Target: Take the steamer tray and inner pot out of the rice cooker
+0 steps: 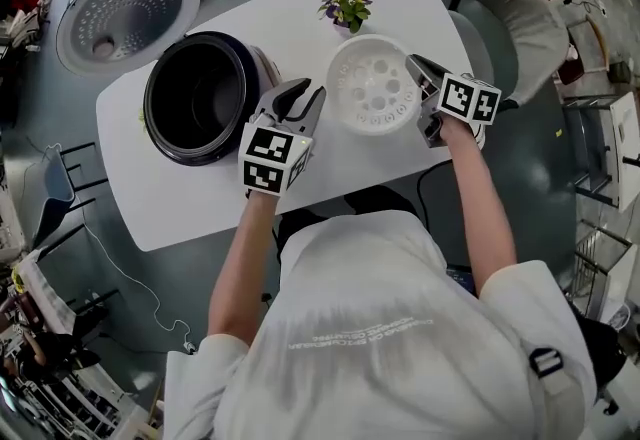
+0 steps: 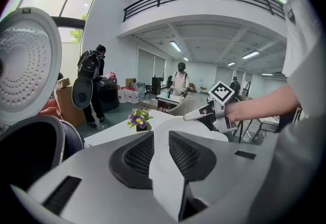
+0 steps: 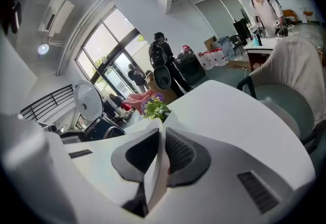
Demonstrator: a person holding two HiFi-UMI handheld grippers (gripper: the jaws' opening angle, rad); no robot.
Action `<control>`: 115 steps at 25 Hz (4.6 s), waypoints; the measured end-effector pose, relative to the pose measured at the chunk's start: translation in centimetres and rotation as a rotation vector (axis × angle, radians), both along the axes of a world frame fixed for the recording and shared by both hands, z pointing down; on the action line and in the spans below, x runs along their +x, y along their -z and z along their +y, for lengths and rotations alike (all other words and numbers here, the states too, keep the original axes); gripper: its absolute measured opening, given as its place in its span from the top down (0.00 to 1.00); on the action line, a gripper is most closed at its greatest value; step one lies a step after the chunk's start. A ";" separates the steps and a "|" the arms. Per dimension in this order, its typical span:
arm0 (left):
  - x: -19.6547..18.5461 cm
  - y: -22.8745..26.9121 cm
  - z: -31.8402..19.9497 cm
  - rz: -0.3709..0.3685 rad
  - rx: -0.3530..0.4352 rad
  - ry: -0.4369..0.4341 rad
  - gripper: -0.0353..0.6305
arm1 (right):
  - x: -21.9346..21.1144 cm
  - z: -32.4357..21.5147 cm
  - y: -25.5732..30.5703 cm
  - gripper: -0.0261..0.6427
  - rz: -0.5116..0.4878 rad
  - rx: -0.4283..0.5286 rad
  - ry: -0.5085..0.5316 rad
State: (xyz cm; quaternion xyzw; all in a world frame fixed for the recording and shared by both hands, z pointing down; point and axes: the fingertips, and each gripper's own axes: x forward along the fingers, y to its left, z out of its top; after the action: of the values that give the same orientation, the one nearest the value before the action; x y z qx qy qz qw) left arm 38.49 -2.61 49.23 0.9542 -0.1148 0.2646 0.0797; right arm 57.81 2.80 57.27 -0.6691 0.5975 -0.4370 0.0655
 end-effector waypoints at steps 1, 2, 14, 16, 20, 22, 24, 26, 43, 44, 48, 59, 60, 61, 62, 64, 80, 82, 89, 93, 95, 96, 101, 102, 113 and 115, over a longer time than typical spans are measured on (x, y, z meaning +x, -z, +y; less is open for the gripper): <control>0.0 -0.3 -0.1 -0.004 -0.008 0.004 0.79 | -0.1 -0.2 -0.7 0.87 -0.008 -0.008 0.003; -0.1 -0.6 -0.3 -0.008 -0.016 0.009 0.79 | -0.2 -0.4 -1.4 0.87 -0.014 -0.017 0.007; -0.4 -3.5 0.1 -0.063 -0.067 0.017 0.79 | 0.4 -0.6 -7.9 0.88 -0.056 -0.102 0.007; -0.5 -3.6 0.3 -0.067 -0.069 0.020 0.79 | 0.7 -0.6 -8.5 0.87 -0.065 -0.110 0.004; -1.0 -3.9 0.6 -0.077 -0.070 0.028 0.79 | 1.4 -1.1 -9.7 0.86 -0.064 -0.120 -0.002; -1.3 -3.9 0.7 -0.080 -0.072 0.034 0.79 | 1.7 -1.5 -10.0 0.85 -0.058 -0.122 -0.004; -1.6 -4.0 0.9 -0.081 -0.074 0.041 0.79 | 2.0 -1.9 -10.3 0.85 -0.048 -0.128 0.004; -1.8 -4.1 1.1 -0.084 -0.075 0.046 0.79 | 2.2 -2.2 -10.7 0.84 -0.035 -0.132 0.014; 0.1 -2.8 1.9 -0.025 -0.033 0.010 0.79 | 4.5 0.7 -5.4 0.72 0.281 -0.091 0.106; 0.4 -2.4 1.9 -0.016 -0.029 0.005 0.79 | 4.7 1.0 -4.6 0.72 0.323 -0.090 0.112; 1.3 -0.7 1.9 0.024 -0.007 -0.011 0.79 | 5.0 1.9 -1.3 0.72 0.415 -0.064 0.110; 0.3 5.9 -0.2 0.130 0.065 0.019 0.79 | 2.7 0.9 10.2 0.80 0.652 0.097 0.130; -0.2 6.7 -0.5 0.140 0.075 0.025 0.79 | 2.1 0.3 11.3 0.81 0.671 0.124 0.133; -0.8 7.6 -0.8 0.150 0.086 0.031 0.79 | 1.4 -0.2 12.5 0.82 0.686 0.151 0.139; -1.3 8.6 -1.2 0.162 0.098 0.038 0.79 | 0.7 -0.8 13.6 0.83 0.697 0.176 0.145; -2.3 10.4 -2.3 0.181 0.124 0.057 0.79 | -0.5 -2.1 15.6 0.85 0.715 0.223 0.160; -18.7 17.0 -13.8 0.206 0.325 0.277 0.79 | -16.5 -12.7 25.0 0.90 0.830 0.458 0.330; -20.7 17.3 -14.7 0.211 0.331 0.293 0.79 | -18.5 -13.6 25.6 0.90 0.829 0.472 0.341; -25.8 16.9 -16.9 0.213 0.327 0.318 0.79 | -24.4 -15.5 26.2 0.90 0.784 0.482 0.383; -27.1 15.6 -17.6 0.188 0.299 0.297 0.79 | -27.1 -16.2 25.1 0.90 0.737 0.452 0.423; -27.4 14.8 -17.8 0.170 0.282 0.286 0.79 | -28.0 -16.4 24.5 0.87 0.717 0.433 0.434; -27.6 14.3 -17.9 0.161 0.273 0.282 0.79 | -28.3 -16.5 24.1 0.82 0.704 0.422 0.438; -27.9 10.8 -18.1 0.104 0.212 0.283 0.79 | -28.7 -16.7 21.3 0.75 0.641 0.348 0.464; -27.9 10.0 -18.0 0.089 0.198 0.283 0.79 | -28.7 -16.8 20.7 0.73 0.629 0.330 0.470; -27.8 3.2 -17.9 -0.093 0.080 0.326 0.74 | -28.0 -16.4 14.2 0.64 0.504 0.146 0.559; -27.7 2.6 -17.8 -0.109 0.069 0.331 0.73 | -28.0 -16.4 13.4 0.64 0.487 0.130 0.573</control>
State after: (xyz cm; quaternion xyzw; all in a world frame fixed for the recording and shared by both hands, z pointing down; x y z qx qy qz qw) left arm 10.80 -20.43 46.67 0.9087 -0.2835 0.2950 0.0831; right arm 29.79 -13.59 43.91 -0.5536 0.7850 -0.2271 -0.1607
